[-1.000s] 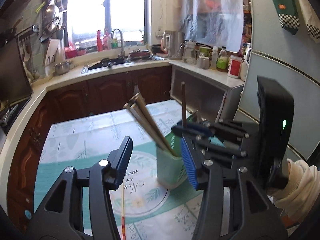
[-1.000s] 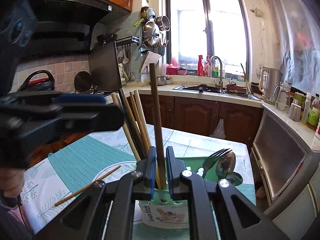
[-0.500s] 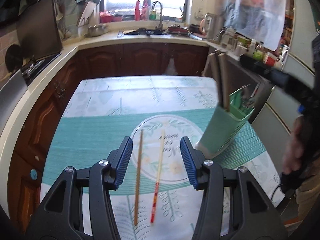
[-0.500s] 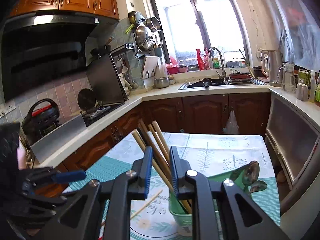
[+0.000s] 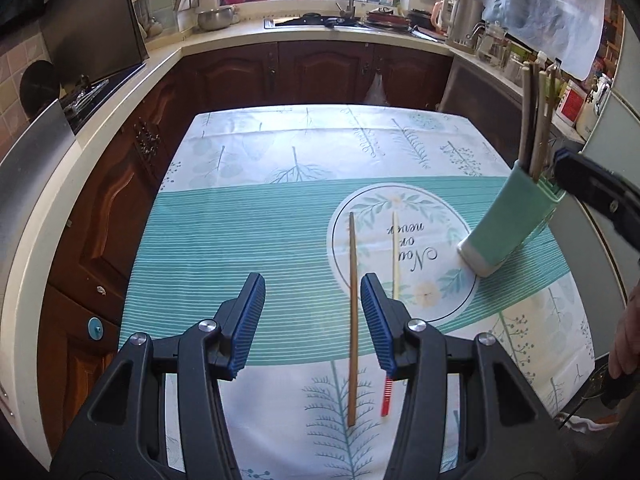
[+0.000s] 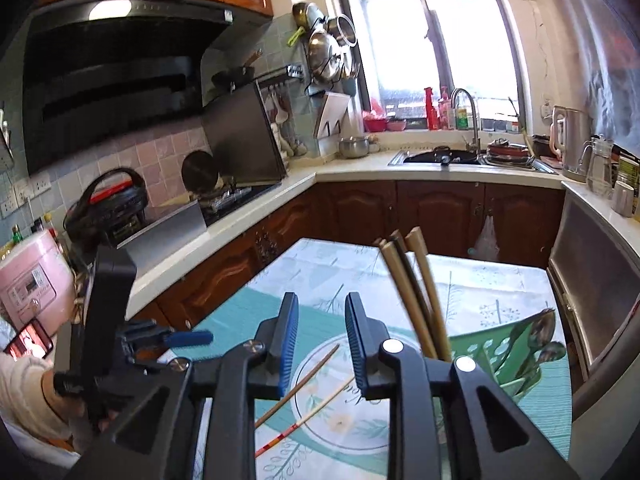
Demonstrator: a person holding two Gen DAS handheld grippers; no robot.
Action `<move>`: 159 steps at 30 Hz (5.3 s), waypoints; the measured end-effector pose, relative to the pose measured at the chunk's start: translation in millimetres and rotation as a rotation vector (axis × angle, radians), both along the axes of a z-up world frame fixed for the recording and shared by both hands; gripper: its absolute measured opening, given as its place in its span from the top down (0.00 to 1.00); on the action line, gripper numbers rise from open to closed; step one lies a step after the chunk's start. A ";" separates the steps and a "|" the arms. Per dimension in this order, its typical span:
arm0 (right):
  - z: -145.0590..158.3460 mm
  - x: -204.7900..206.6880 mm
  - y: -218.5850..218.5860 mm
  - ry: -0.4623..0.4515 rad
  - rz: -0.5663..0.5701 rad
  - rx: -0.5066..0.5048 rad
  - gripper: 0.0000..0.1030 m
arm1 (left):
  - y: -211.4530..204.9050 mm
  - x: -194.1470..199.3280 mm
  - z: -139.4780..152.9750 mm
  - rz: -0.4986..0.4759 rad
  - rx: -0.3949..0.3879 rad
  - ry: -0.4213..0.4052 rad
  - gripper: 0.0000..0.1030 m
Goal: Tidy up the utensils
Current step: 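Move both tools back over the last two chopsticks on the tablecloth, then grasp the dark chopstick with the left tool while the right tool grasps the red-banded chopstick, then lift both chopsticks and carry them over the green holder, then lower both chopsticks into the green holder and open both tools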
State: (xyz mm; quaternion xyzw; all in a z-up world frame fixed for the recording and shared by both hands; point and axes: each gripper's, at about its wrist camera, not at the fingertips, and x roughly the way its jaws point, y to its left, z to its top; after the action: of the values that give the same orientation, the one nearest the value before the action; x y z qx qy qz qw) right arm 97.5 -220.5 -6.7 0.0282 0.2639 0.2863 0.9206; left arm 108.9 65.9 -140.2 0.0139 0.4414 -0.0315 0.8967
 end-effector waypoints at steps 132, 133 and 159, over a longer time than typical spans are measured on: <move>-16.5 79.3 -134.4 -0.154 -0.386 0.283 0.94 | -247.9 84.5 62.6 -0.280 -0.274 -0.505 0.96; -16.0 80.6 -132.9 -0.154 -0.381 0.286 0.94 | -249.8 85.8 61.0 -0.288 -0.275 -0.500 0.96; -21.1 72.6 -119.3 -0.177 -0.265 0.204 0.95 | -240.5 71.1 26.3 -0.424 -0.259 -0.464 0.91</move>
State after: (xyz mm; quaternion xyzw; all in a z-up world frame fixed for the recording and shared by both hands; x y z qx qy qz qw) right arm 170.1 -339.8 -27.7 0.1308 0.1452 0.1893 0.9623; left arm 179.9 -174.6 -113.9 -0.0017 0.2050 -0.2688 0.9411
